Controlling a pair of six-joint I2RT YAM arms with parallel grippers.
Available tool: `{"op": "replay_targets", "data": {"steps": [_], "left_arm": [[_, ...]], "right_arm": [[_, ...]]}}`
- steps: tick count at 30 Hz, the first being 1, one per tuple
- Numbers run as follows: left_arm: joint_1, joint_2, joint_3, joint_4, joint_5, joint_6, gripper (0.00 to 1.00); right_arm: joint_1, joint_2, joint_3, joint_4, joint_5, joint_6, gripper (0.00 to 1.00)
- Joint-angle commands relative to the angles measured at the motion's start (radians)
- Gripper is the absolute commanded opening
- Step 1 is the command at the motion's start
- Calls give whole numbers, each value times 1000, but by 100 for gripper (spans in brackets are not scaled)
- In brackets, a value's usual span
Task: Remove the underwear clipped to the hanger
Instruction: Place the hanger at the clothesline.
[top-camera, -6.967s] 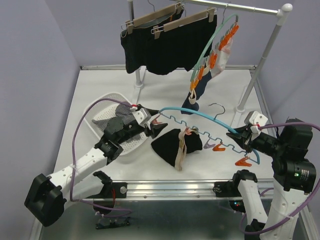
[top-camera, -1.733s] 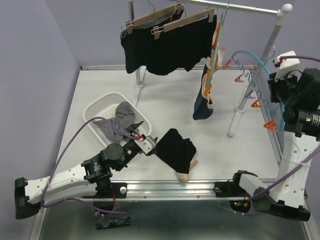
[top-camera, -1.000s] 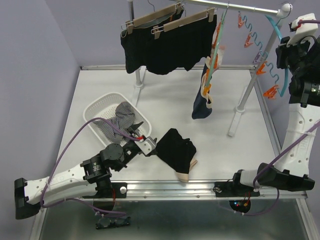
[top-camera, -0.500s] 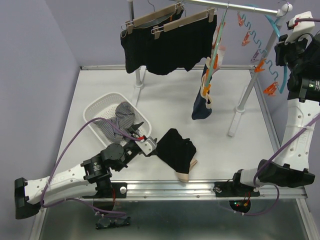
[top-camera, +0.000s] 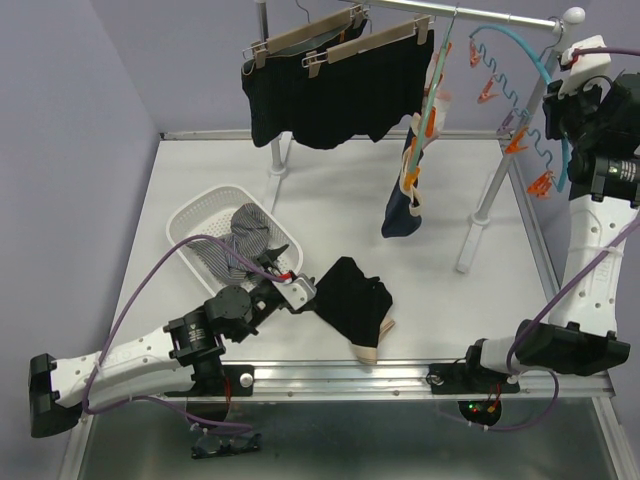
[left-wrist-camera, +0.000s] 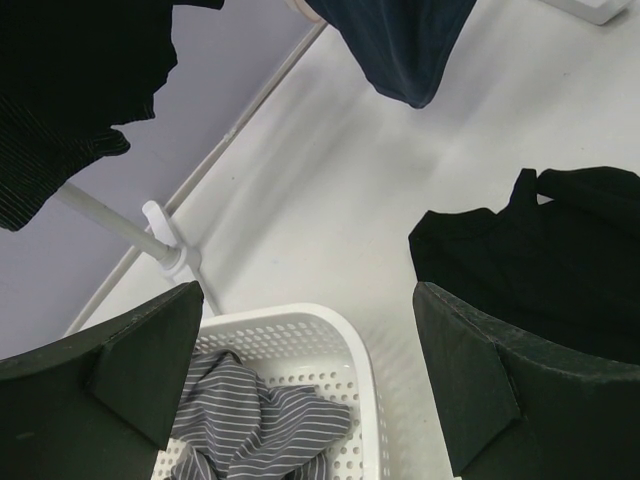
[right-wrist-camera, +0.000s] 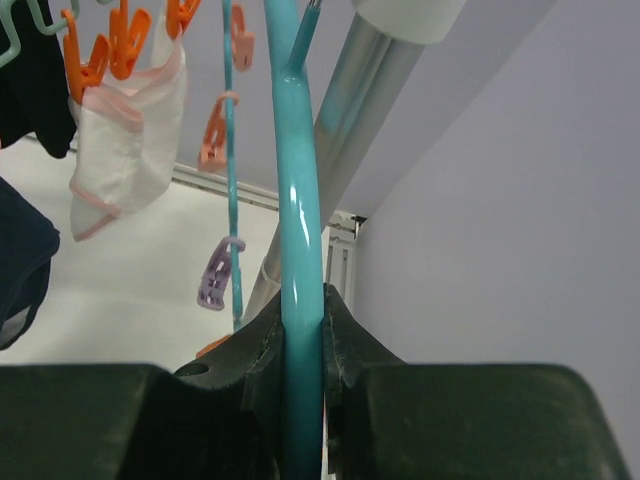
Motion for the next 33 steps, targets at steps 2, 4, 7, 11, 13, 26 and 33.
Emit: {"op": "replay_targets", "data": {"steps": [2, 4, 7, 11, 13, 26, 33], "left_arm": [[9, 4, 14, 33, 2, 15, 98], [9, 5, 14, 33, 4, 15, 98], [9, 8, 14, 35, 4, 13, 98], [9, 8, 12, 35, 4, 15, 98], [10, 7, 12, 35, 4, 13, 98], [12, -39, -6, 59, 48, -24, 99], [20, -24, -12, 71, 126, -65, 99]], "right_arm": [[-4, -57, -42, 110, 13, -48, 1], [-3, -65, -52, 110, 11, -58, 2], [-4, -85, -72, 110, 7, -75, 16], [-4, -116, -80, 112, 14, -69, 44], [-4, -134, -77, 112, 16, -60, 60], [-3, -281, -71, 110, -16, 53, 100], [-3, -499, -250, 67, -154, 58, 100]]}}
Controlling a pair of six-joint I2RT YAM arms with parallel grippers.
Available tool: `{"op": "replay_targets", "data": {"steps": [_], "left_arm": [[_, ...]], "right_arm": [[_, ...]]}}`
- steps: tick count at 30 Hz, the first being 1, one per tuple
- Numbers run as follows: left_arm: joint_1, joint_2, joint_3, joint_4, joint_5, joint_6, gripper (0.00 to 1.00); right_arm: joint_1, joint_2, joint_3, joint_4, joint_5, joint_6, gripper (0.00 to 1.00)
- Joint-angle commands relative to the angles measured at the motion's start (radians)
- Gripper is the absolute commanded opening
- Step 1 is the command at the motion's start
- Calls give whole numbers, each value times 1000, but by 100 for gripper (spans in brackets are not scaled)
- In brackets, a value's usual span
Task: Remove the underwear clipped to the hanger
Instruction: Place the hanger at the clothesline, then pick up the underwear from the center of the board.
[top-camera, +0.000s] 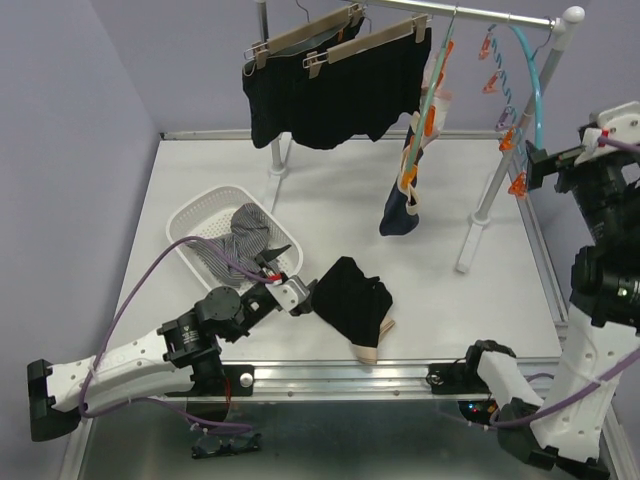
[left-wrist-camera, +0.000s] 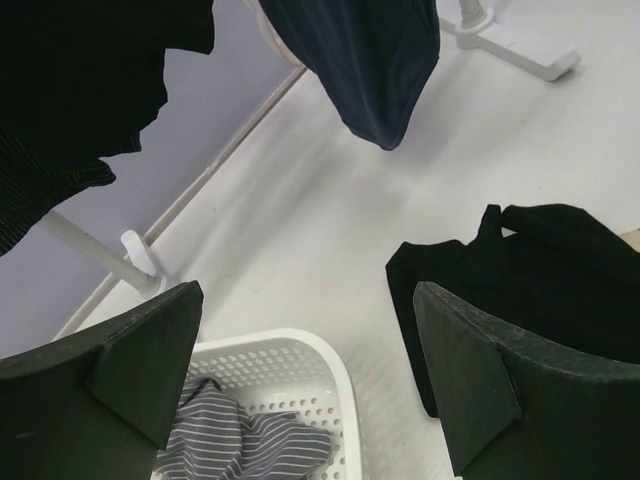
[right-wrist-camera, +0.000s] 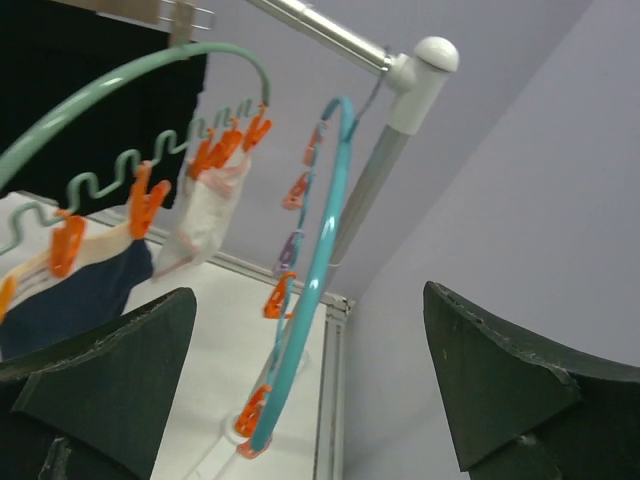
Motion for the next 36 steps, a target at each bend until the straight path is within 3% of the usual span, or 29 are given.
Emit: {"op": "replay_targets", "data": {"steps": [1, 9, 13, 17, 21, 28, 32, 36], "left_arm": [[12, 24, -8, 61, 56, -42, 99], [33, 159, 68, 73, 24, -207, 99], [33, 234, 143, 61, -23, -417, 99], [33, 309, 196, 8, 11, -525, 99], [35, 366, 197, 36, 137, -742, 97], [24, 512, 188, 90, 227, -1102, 91], [-43, 630, 203, 118, 177, -1226, 90], [-115, 813, 289, 25, 35, -1368, 86]], "right_arm": [[-4, -100, -97, -12, -115, 25, 100], [-4, -278, -331, -130, -339, 1, 100], [-3, -362, -392, -208, -454, -41, 100], [-4, -404, -450, -265, -516, -52, 100], [-4, -411, -550, -273, -555, -26, 100], [-4, -379, -683, -259, -724, 11, 100], [-4, -405, -719, -239, -683, 0, 100], [-4, -451, -829, -199, -600, -7, 100]]}}
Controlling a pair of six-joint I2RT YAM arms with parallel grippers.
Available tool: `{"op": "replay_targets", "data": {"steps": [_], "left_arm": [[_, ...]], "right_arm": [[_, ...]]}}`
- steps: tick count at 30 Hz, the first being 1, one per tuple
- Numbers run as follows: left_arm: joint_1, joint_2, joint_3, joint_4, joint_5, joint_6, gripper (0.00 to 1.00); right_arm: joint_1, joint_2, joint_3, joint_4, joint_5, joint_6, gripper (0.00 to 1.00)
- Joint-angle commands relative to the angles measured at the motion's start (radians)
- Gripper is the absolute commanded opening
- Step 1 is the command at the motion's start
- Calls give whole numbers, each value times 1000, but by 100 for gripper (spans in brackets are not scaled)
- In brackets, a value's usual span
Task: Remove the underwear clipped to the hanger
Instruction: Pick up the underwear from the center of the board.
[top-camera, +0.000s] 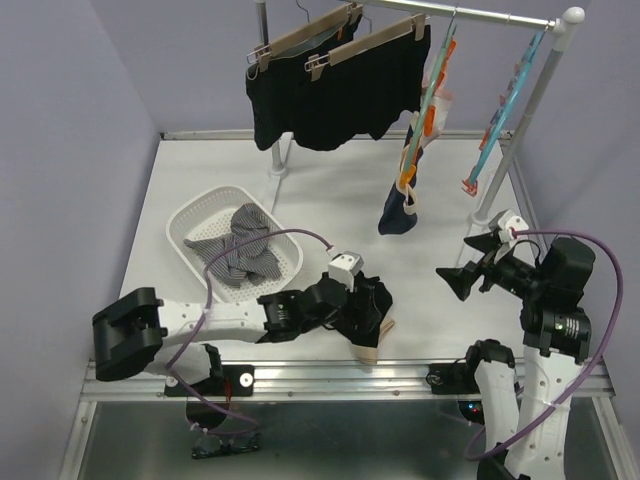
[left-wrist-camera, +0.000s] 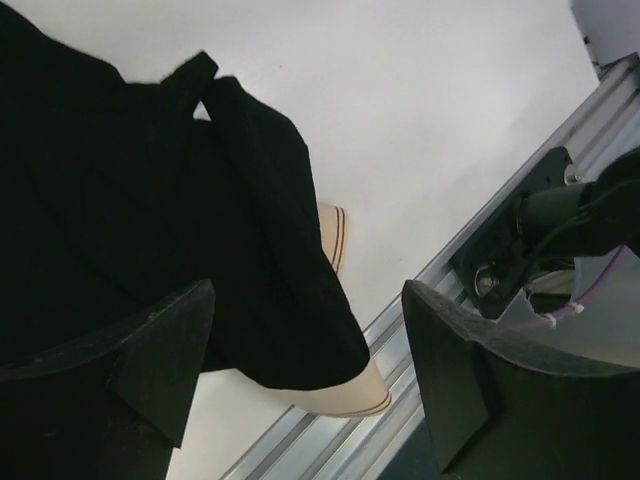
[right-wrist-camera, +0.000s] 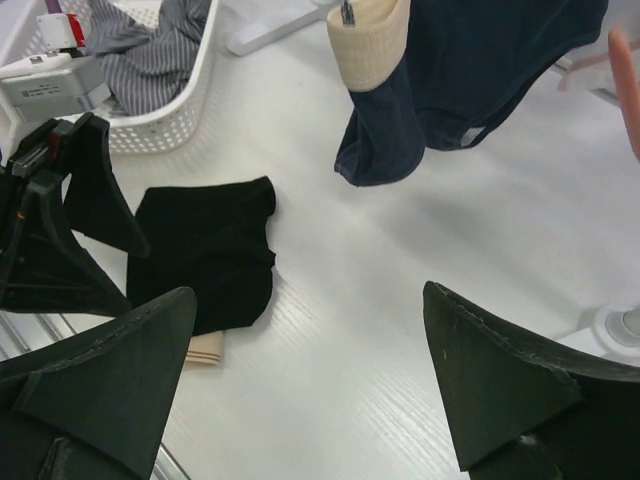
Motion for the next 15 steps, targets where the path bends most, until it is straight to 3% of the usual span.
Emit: {"op": "replay_targets", "data": {"steps": [1, 7, 10, 12, 15], "left_arm": [[-60, 145, 148, -50, -124, -223, 85], [-123, 470, 389, -350, -225, -343, 82], [-144, 656, 626, -580, -271, -399, 75], [-155, 768, 708, -710, -298, -406, 73], [-173, 840, 777, -765, -338, -428, 65]], "right_arm": [[-4, -58, -122, 68, 51, 5, 100], [-6, -188, -205, 159, 107, 77, 100], [-7, -184, -205, 162, 121, 85, 100], [-9, -188, -205, 162, 125, 88, 100], [-9, -204, -206, 162, 127, 90, 100]]}}
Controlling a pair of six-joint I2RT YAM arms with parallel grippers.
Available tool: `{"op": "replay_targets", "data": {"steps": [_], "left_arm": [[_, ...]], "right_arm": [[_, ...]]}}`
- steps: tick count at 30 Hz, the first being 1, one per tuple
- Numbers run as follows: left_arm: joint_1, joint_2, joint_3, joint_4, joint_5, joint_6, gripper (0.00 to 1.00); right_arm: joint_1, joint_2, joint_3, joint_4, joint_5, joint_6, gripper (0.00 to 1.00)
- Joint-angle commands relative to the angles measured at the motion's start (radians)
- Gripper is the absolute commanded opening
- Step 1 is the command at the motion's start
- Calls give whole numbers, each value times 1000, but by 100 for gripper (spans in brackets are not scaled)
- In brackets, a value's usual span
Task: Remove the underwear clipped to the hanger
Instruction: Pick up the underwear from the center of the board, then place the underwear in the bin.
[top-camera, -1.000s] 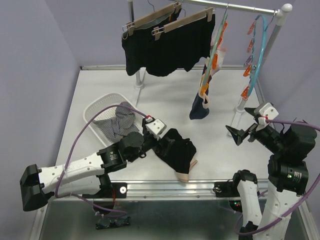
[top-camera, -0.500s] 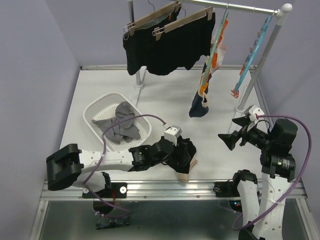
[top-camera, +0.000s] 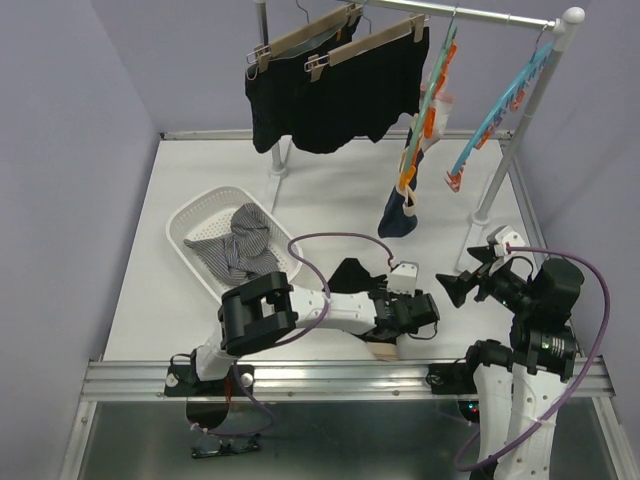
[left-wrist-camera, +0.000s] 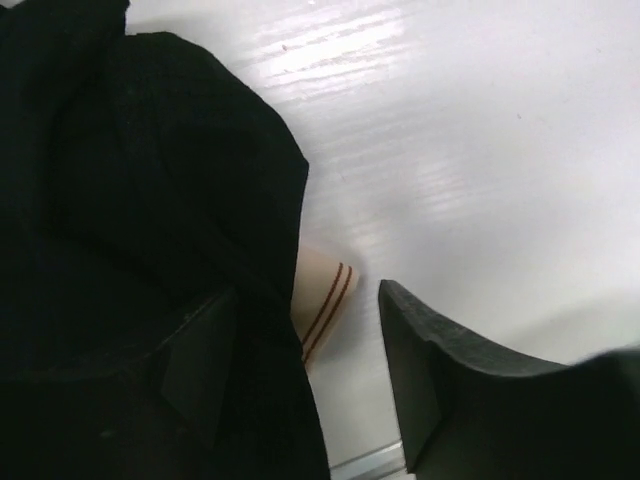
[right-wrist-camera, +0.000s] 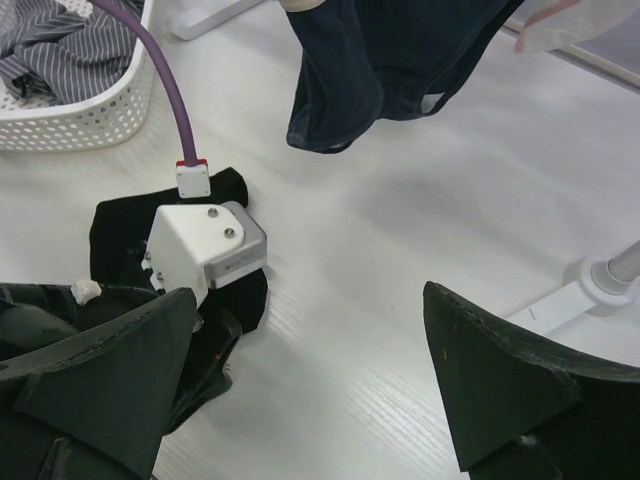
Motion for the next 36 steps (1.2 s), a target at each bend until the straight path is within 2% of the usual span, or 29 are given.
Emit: {"op": "replay_targets", "data": {"steps": [1, 2, 5, 7, 12, 15, 17, 23, 29, 33, 34, 36], "left_arm": [[-25, 87, 51, -240, -84, -81, 62], [-25, 90, 50, -236, -84, -91, 60], [-28, 83, 37, -231, -101, -96, 42], [-32, 55, 21, -231, -136, -97, 26], [-46, -66, -29, -197, -249, -35, 19], [-60, -177, -99, -105, -296, 85, 10], [-60, -233, -151, -49, -311, 174, 1], [-45, -403, -199, -67, -420, 248, 0], [16, -593, -233, -73, -515, 347, 0], [142, -739, -286, -19, -518, 439, 0], [212, -803, -311, 11, -509, 482, 0], [279, -907, -338, 60, -468, 530, 0]], "right_arm": [[-9, -18, -3, 59, 19, 21, 100], [-9, -21, -3, 61, 20, 23, 100], [-12, -29, -3, 59, 26, 25, 100], [-14, -32, -5, 59, 28, 26, 100], [-17, -41, -3, 57, 33, 28, 100], [-19, -46, -2, 57, 34, 28, 100], [-22, -47, -3, 57, 36, 28, 100], [-26, -49, -3, 57, 36, 29, 100], [-29, -46, -5, 56, 36, 29, 100], [-34, -43, -5, 57, 37, 29, 100], [-34, -43, -5, 57, 37, 29, 100], [-35, -40, -5, 57, 37, 28, 100]]}}
